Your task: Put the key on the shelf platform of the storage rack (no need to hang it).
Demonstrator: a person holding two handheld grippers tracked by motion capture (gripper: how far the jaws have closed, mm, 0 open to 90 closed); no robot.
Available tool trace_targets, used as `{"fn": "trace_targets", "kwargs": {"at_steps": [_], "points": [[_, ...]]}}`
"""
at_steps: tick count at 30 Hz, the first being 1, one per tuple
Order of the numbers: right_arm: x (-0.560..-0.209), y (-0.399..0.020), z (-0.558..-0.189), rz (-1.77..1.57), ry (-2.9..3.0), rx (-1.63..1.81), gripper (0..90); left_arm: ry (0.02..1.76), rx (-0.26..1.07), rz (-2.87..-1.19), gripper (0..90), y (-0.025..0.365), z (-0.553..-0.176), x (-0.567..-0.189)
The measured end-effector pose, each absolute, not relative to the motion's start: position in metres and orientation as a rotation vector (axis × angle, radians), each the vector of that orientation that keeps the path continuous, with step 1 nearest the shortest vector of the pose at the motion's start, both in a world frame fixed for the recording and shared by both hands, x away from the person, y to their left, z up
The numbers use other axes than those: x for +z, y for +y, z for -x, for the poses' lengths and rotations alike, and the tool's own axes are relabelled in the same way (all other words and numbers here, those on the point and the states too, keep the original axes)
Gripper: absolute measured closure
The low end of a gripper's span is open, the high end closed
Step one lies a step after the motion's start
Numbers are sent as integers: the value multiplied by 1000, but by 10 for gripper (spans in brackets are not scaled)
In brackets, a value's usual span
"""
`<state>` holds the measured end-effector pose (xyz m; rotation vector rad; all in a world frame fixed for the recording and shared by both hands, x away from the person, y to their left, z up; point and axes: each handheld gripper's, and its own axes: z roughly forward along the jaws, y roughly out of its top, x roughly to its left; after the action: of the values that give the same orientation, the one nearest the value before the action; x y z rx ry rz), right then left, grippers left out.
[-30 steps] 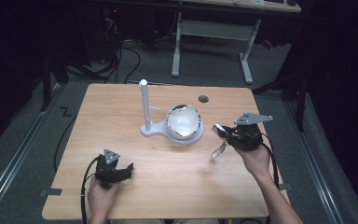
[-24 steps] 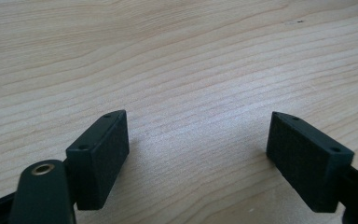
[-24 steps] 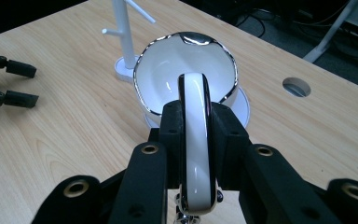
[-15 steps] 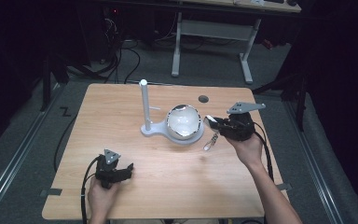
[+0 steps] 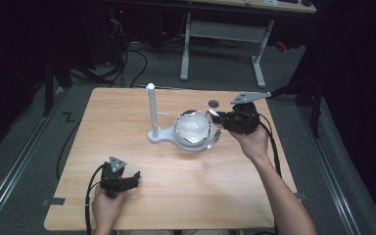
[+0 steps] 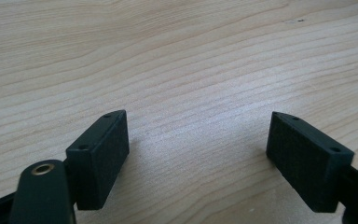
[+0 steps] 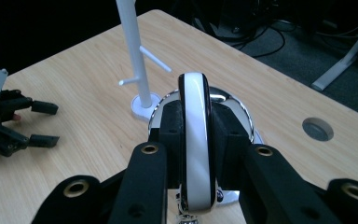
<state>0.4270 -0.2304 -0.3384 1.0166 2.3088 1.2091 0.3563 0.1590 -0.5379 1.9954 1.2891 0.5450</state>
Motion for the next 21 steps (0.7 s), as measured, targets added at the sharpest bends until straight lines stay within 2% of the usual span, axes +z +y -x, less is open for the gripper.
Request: {"fn": "trace_targets", "kwargs": {"at_steps": [11,21], "points": [[-326,-213,-444,-1014,2309,1204,768,1289,541,-1992,213,159,-356,-538],[-331,-195,-464,-1044,2298,1209,767,1287,541,-1996,212,159,-356,-538]]}}
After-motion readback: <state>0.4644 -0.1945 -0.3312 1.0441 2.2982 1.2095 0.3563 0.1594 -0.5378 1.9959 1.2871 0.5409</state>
